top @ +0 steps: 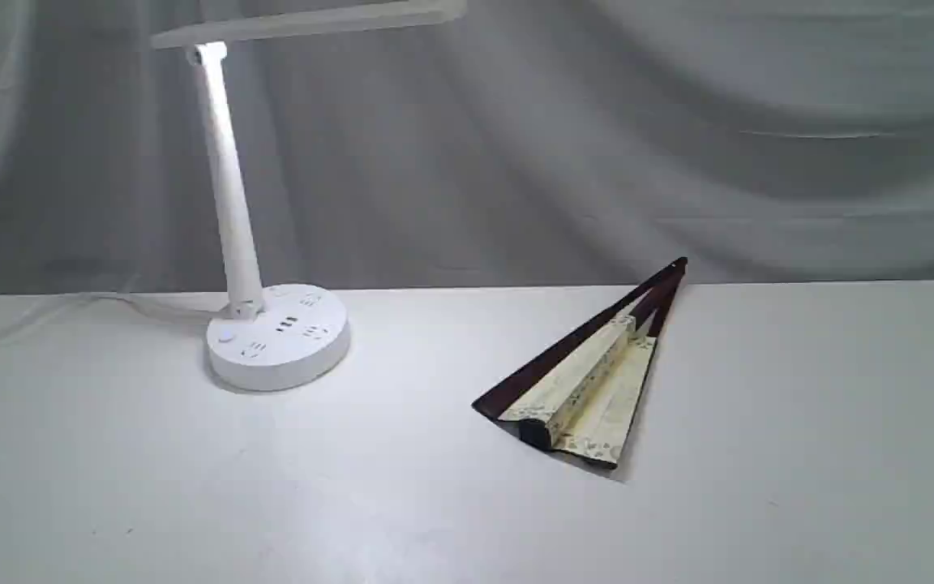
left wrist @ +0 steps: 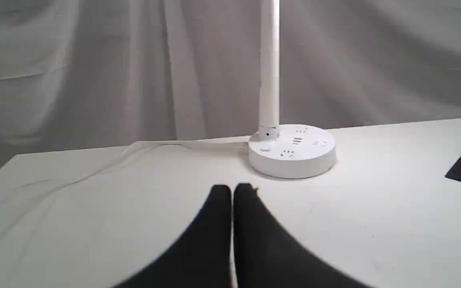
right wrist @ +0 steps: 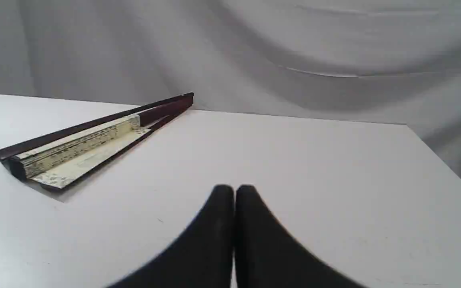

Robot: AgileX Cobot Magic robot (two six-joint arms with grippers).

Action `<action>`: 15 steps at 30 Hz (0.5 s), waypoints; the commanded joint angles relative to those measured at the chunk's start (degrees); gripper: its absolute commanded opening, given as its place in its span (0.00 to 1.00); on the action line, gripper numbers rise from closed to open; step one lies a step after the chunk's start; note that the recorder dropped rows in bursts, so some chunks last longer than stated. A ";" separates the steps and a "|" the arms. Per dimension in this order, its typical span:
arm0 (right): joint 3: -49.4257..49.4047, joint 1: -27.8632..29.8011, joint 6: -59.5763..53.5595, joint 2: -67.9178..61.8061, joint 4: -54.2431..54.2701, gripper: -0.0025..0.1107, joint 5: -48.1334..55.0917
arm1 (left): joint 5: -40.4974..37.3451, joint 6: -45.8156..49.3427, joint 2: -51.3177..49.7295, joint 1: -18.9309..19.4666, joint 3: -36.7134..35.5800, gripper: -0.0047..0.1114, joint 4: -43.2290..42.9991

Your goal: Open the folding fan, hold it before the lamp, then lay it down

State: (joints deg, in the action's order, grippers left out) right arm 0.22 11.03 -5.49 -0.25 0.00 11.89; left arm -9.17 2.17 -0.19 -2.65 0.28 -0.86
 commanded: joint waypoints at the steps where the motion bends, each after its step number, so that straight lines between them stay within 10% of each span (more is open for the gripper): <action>1: -0.22 0.35 -0.06 0.25 0.45 0.02 -1.20 | 0.27 -0.32 0.19 -0.21 -0.28 0.04 0.44; 15: -0.22 0.35 -0.06 0.25 0.90 0.02 -5.51 | 4.68 -0.60 0.19 -0.21 -0.28 0.04 3.07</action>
State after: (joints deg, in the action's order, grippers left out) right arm 0.22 11.03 -5.49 -0.25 0.00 8.30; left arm -7.13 2.17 -0.19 -2.65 0.28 0.54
